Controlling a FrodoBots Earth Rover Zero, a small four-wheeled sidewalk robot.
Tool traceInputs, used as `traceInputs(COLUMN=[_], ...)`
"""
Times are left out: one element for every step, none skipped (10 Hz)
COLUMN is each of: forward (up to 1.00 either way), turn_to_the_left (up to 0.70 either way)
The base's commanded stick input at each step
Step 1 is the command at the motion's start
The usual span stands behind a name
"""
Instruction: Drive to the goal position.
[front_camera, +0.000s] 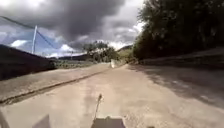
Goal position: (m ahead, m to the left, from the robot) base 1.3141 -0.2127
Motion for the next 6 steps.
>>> traceInputs(forward=[0.85, 0.85, 0.85, 0.85, 0.85, 0.85], turn_to_the_left=[0.00, 0.00, 0.00, 0.00, 0.00, 0.00])
